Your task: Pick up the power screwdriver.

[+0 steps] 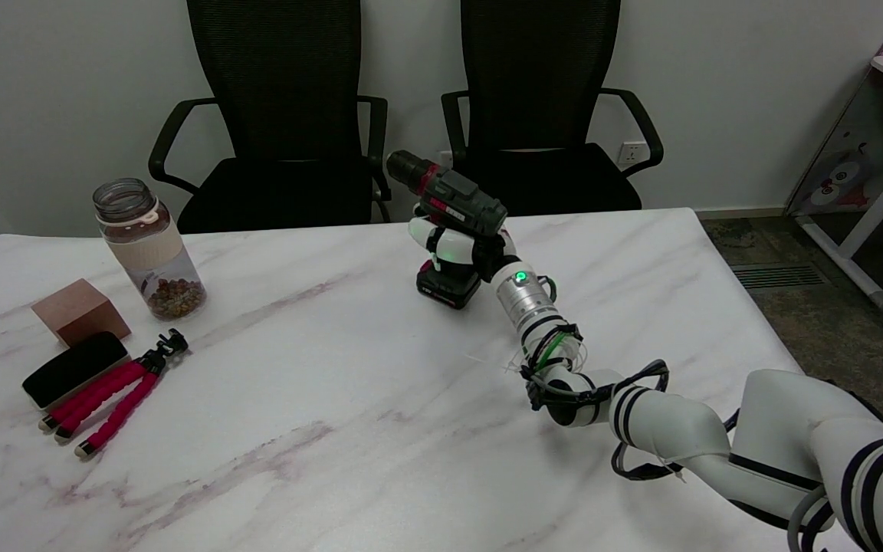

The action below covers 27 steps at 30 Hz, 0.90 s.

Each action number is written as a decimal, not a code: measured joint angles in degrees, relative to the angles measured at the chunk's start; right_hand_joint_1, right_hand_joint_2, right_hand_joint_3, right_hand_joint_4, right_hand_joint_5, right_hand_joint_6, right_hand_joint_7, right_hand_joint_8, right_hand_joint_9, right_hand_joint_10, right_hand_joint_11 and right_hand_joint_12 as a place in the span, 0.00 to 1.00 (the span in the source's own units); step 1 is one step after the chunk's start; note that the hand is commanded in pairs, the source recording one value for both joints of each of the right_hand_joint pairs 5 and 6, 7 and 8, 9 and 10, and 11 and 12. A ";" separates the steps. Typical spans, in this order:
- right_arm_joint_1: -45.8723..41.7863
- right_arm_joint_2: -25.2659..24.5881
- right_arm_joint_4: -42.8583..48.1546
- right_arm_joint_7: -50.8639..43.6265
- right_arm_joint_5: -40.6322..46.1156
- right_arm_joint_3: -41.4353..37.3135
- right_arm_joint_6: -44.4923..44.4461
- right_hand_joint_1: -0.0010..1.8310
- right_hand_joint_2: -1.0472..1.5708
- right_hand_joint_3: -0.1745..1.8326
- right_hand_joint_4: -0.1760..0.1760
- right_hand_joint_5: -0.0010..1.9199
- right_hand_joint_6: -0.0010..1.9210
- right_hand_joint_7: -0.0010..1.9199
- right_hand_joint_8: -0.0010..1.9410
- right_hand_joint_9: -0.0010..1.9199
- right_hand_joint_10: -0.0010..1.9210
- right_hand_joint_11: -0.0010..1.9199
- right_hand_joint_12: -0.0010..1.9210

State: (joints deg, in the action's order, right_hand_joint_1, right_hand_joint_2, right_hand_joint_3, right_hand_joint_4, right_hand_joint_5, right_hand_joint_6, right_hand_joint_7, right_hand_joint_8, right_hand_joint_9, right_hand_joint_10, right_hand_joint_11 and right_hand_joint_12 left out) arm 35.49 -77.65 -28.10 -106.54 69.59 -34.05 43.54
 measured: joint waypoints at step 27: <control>0.05 0.29 -0.36 1.62 0.02 0.03 -0.17 0.54 0.68 0.48 0.43 0.68 0.68 0.68 0.67 0.88 0.88 0.99 0.99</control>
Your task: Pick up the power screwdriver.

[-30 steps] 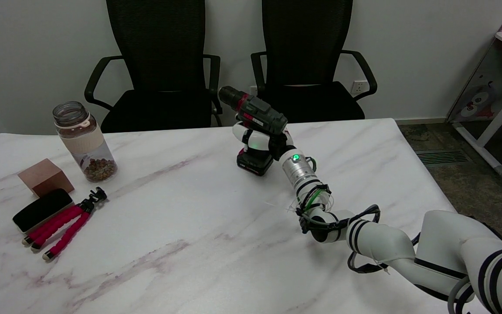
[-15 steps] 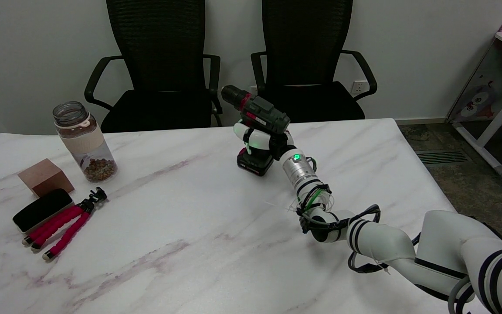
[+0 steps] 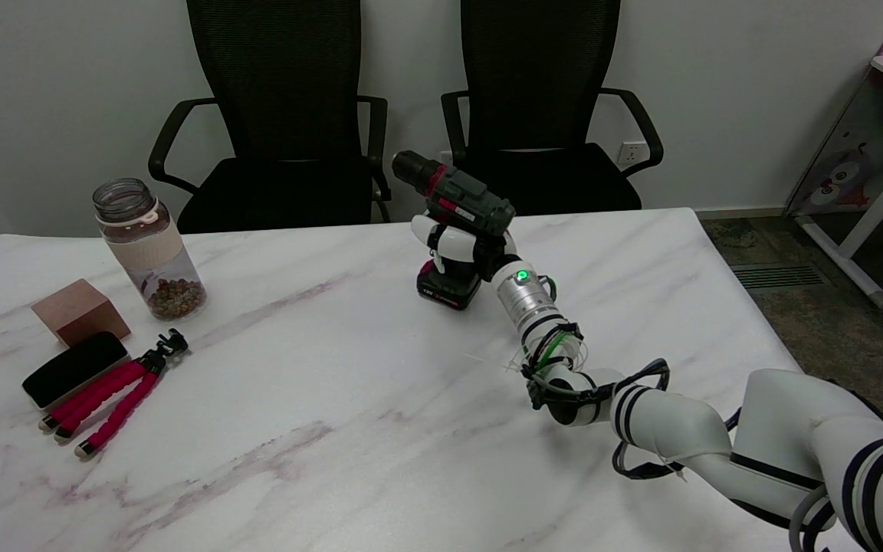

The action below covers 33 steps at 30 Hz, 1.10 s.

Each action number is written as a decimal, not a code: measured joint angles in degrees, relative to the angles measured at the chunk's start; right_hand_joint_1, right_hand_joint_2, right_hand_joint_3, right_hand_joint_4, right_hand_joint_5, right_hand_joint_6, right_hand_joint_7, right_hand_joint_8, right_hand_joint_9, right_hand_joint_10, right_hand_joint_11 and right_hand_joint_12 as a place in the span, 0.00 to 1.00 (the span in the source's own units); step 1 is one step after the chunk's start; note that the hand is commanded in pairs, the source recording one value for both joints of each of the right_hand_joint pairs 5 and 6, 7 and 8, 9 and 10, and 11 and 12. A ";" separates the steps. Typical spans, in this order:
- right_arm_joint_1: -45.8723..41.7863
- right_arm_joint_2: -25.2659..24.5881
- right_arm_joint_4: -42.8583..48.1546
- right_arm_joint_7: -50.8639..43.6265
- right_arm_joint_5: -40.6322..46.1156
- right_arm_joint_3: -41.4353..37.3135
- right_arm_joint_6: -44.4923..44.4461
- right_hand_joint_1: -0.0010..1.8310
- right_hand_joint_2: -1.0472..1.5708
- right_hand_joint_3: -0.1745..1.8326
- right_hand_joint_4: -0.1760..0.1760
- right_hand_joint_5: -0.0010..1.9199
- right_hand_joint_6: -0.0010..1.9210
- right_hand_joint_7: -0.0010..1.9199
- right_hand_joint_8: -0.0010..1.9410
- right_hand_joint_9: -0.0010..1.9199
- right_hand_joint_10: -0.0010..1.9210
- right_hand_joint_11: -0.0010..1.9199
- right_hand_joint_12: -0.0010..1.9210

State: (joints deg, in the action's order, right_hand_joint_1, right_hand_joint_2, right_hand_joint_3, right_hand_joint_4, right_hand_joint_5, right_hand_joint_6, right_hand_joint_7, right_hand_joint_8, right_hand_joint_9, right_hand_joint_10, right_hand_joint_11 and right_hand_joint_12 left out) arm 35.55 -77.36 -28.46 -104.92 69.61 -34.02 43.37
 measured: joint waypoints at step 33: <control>-0.14 3.21 -6.43 -0.03 -0.45 0.31 -0.18 0.48 0.71 0.45 1.00 1.00 1.00 1.00 0.99 0.98 0.97 1.00 1.00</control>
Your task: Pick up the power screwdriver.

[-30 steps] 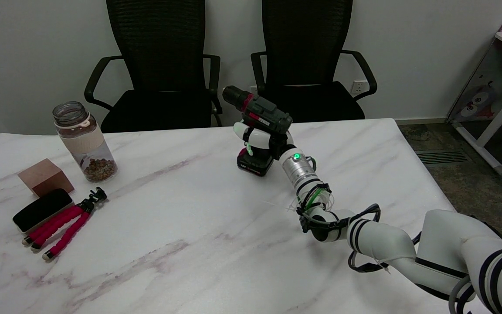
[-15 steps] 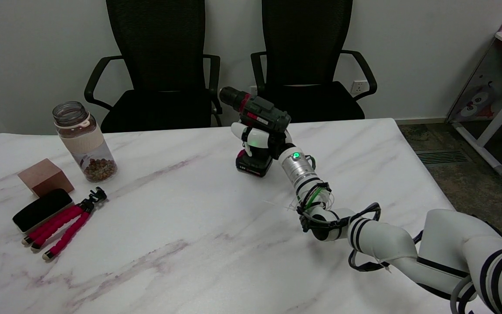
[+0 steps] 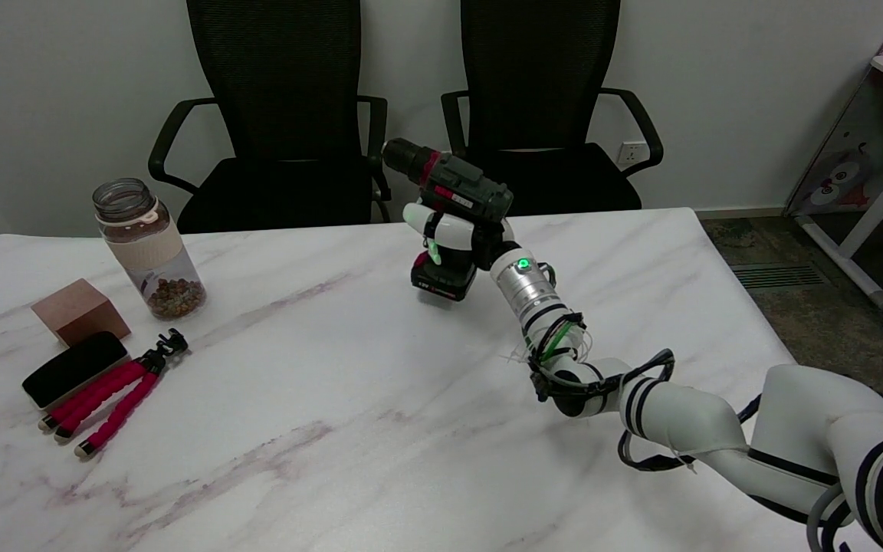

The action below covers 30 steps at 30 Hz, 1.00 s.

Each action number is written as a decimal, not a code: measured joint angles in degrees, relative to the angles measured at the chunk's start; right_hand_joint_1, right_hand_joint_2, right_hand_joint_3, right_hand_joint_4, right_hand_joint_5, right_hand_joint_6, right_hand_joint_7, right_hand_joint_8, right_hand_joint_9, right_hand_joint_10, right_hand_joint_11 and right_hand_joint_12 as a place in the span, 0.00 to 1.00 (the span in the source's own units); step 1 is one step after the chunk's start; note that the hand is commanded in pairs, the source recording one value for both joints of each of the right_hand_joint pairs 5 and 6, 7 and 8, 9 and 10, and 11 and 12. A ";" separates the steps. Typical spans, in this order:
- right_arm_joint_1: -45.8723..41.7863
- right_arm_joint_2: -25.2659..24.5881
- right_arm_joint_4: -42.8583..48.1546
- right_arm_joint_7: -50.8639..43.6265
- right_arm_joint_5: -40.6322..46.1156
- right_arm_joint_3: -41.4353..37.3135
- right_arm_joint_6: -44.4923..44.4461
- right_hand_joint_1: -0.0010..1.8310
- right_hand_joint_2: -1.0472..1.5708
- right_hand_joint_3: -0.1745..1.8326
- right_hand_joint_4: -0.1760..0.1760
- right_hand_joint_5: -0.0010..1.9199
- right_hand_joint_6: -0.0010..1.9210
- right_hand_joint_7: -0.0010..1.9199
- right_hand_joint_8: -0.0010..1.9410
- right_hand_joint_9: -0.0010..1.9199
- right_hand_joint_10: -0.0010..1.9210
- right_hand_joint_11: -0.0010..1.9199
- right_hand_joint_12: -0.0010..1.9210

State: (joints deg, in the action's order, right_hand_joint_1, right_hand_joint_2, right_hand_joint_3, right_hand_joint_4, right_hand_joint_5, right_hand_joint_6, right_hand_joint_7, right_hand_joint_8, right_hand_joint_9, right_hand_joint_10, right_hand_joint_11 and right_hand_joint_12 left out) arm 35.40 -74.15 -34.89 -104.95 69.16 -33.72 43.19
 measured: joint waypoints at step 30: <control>3.30 5.27 -10.06 -2.89 -0.54 0.22 -3.34 0.46 0.54 0.30 1.00 1.00 1.00 1.00 0.99 1.00 1.00 1.00 1.00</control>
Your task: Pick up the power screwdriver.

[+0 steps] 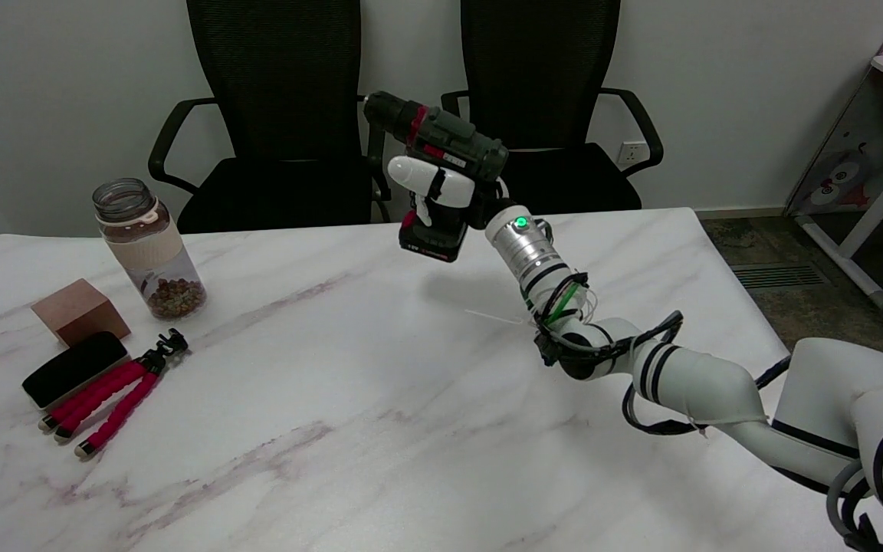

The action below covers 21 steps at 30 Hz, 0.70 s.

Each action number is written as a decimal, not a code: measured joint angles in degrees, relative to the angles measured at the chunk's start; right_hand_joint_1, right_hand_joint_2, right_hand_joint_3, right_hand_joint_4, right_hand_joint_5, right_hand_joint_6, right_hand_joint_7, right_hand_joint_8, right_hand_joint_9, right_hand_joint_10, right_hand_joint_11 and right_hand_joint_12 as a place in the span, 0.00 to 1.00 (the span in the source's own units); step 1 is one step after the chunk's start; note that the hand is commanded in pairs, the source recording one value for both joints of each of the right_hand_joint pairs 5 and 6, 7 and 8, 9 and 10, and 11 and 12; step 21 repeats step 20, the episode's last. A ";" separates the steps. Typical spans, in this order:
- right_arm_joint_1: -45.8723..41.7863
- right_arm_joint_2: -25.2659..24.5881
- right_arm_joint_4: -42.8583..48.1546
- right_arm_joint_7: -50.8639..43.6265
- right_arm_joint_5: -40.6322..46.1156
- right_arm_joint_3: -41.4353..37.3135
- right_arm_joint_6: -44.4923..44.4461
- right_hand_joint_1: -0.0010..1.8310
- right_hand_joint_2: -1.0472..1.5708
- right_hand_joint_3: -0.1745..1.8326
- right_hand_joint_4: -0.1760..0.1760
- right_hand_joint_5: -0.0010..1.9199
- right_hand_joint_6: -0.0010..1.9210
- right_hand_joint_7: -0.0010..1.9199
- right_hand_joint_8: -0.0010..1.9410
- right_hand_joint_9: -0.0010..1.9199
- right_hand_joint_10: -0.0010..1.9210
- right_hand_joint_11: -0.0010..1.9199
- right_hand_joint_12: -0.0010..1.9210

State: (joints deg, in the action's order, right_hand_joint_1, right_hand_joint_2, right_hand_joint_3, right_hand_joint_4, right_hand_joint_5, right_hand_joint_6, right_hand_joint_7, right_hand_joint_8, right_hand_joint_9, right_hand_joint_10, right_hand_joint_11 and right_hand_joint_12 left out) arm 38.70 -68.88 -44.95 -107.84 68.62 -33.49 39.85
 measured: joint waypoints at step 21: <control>2.38 3.81 -9.15 -6.40 0.21 -0.93 -3.21 0.48 0.61 0.38 1.00 1.00 1.00 1.00 0.99 1.00 1.00 1.00 1.00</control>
